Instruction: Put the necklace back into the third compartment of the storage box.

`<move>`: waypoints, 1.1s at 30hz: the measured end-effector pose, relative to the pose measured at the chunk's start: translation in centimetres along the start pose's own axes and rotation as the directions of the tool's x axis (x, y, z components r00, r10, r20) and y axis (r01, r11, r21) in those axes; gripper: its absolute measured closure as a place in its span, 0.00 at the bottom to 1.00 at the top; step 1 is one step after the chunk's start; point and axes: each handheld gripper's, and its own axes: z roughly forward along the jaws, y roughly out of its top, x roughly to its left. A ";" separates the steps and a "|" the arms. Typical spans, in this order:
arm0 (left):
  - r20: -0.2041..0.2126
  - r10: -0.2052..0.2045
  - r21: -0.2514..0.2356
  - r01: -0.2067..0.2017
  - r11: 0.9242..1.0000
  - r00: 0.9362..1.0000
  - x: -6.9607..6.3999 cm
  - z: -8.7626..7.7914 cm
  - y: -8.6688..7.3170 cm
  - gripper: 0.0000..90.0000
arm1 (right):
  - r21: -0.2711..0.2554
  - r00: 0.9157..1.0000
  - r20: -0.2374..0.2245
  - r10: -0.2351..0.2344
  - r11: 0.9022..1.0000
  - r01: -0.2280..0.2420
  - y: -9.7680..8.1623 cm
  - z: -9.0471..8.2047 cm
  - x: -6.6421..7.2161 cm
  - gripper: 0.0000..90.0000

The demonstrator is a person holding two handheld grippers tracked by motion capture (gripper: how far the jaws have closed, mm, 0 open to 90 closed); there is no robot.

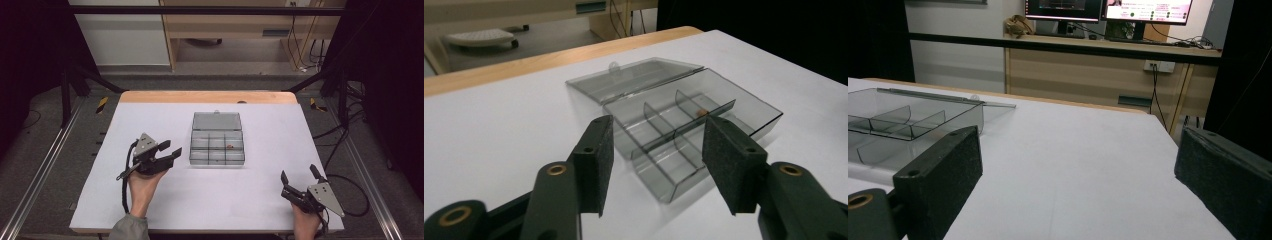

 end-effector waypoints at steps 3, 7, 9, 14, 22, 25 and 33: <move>-0.037 -0.011 -0.006 0.011 1.000 0.999 0.7 -1.1 -1.0 0.41 | -0.001 1.000 0.000 0.001 1.000 -0.001 0.0 0.0 0.0 0.06; -0.084 0.015 -0.021 -0.017 1.000 0.996 1.3 -2.2 -2.4 0.30 | -0.003 1.000 0.002 -0.001 1.000 0.001 0.0 0.0 0.0 0.06; -0.105 0.033 -0.053 -0.039 0.998 0.994 1.5 -2.9 -3.3 0.25 | -0.003 1.000 0.002 -0.002 1.000 0.002 0.0 0.0 0.0 0.06; -0.162 0.032 -0.111 -0.050 0.993 0.986 1.9 -4.2 -5.1 0.14 | -0.004 1.000 0.002 -0.004 1.000 0.004 0.0 0.0 0.0 0.06; -0.241 -0.010 -0.192 -0.037 0.981 0.971 3.3 -6.3 -7.6 0.09 | -0.005 1.000 0.003 -0.006 1.000 0.006 0.0 -0.1 0.1 0.06; -0.258 -0.031 -0.224 -0.029 0.974 0.966 3.7 -6.9 -8.3 0.09 | -0.006 1.000 0.003 -0.005 1.000 0.005 0.0 -0.1 0.0 0.06; -0.282 -0.024 -0.256 -0.051 0.965 0.959 4.1 -7.3 -9.3 0.08 | -0.006 1.000 0.003 -0.003 1.000 0.003 0.0 -0.1 0.0 0.06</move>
